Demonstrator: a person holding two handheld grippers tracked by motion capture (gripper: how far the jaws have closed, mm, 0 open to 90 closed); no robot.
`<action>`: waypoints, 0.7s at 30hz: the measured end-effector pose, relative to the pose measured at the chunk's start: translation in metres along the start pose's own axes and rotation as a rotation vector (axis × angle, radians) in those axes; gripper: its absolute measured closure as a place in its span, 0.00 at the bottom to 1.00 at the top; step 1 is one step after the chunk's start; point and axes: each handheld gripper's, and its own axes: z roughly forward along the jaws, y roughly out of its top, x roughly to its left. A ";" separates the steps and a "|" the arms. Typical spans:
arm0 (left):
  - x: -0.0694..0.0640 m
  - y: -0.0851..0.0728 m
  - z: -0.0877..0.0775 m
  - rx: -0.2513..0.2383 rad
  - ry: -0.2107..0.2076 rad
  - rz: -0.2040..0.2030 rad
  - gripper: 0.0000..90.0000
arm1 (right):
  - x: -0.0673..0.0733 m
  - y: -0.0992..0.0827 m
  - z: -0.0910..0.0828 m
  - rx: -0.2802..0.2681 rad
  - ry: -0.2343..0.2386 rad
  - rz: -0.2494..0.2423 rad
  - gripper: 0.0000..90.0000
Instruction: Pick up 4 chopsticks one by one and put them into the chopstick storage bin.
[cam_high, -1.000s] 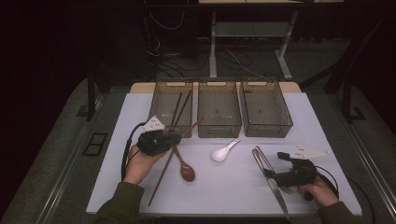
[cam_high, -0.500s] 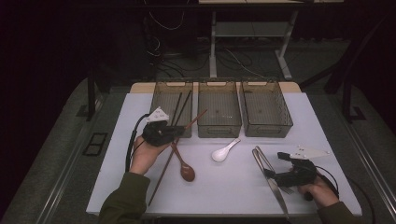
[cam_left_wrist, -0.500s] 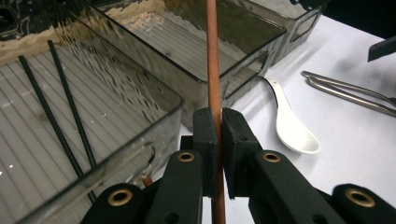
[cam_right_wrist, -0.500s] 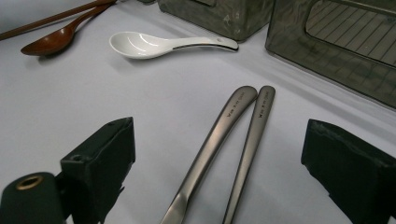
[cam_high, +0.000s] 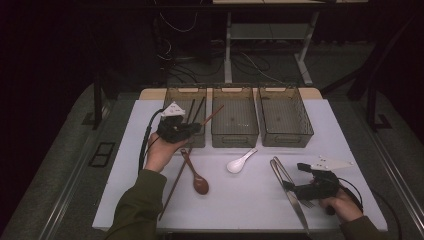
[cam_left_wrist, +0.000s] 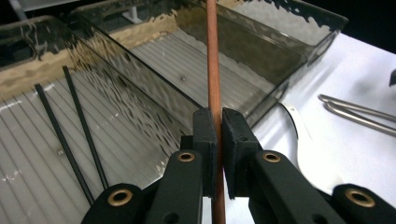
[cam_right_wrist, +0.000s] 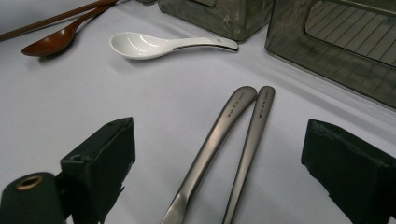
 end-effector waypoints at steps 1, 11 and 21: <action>0.001 0.002 0.001 0.000 0.001 0.000 0.93 | 0.000 0.000 0.000 0.000 0.000 0.000 0.11; 0.019 0.019 0.011 -0.011 0.030 -0.009 0.93 | 0.000 0.000 0.000 -0.001 0.000 0.002 0.11; 0.040 0.034 0.017 -0.013 0.078 0.014 0.93 | 0.000 0.000 0.000 -0.004 0.001 0.002 0.11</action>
